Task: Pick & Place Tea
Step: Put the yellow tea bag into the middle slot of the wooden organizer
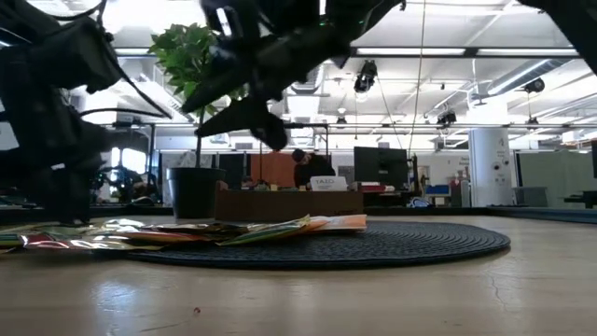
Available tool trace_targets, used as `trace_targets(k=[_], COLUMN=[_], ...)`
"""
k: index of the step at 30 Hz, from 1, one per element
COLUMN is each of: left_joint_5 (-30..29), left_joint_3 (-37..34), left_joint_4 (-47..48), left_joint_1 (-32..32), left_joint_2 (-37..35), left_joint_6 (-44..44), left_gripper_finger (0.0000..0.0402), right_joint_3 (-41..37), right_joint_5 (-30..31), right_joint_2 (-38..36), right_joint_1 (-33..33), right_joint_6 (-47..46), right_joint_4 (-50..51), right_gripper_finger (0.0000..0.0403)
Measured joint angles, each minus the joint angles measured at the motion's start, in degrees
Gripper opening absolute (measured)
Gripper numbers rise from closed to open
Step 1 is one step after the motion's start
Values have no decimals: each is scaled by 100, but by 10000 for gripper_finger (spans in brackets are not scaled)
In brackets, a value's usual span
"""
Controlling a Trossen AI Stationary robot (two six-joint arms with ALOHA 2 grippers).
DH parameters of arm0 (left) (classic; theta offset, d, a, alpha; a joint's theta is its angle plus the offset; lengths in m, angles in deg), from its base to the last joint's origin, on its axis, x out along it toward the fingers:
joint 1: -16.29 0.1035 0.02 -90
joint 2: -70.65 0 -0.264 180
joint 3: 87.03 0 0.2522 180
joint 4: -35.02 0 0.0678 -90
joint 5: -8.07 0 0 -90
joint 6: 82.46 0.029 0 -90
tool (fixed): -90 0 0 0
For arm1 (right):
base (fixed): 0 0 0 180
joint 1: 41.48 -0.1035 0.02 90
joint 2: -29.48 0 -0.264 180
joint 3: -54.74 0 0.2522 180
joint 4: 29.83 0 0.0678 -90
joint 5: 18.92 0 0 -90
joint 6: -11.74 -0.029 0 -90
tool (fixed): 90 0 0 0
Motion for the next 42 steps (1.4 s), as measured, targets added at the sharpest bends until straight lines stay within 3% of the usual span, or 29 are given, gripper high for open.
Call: trace_targets(k=[8, 11, 15, 20, 27, 32, 42], left_joint_5=[22, -3, -9, -41, -466, -440, -239], left_joint_3=[-42, -113, -127, -127, -49, -259, -753], left_joint_4=[-746, -1005, -1009, -1002, -1004, -618, -1456], left_joint_1=[-2, 0, 0, -2, -24, -22, -24], left_joint_2=[20, 15, 19, -8, -321, -441, -694], left_joint_6=[97, 155, 230, 301, 513, 299, 173], left_gripper_finger=[83, 83, 83, 83, 83, 83, 83], right_joint_3=[1111, 1575, 2041, 2390, 2531, 2366, 2183], right_joint_5=[340, 343, 575, 668, 683, 798, 1034], right_joint_2=[923, 1226, 1610, 1867, 2024, 2022, 2078], right_joint_1=[18, 43, 30, 35, 35, 45, 45], right_joint_6=[523, 773, 1178, 1356, 1409, 1426, 1840], right_joint_4=[164, 652, 1323, 1348, 1274, 946, 126], right_gripper_finger=[129, 130, 128, 127, 126, 125, 125])
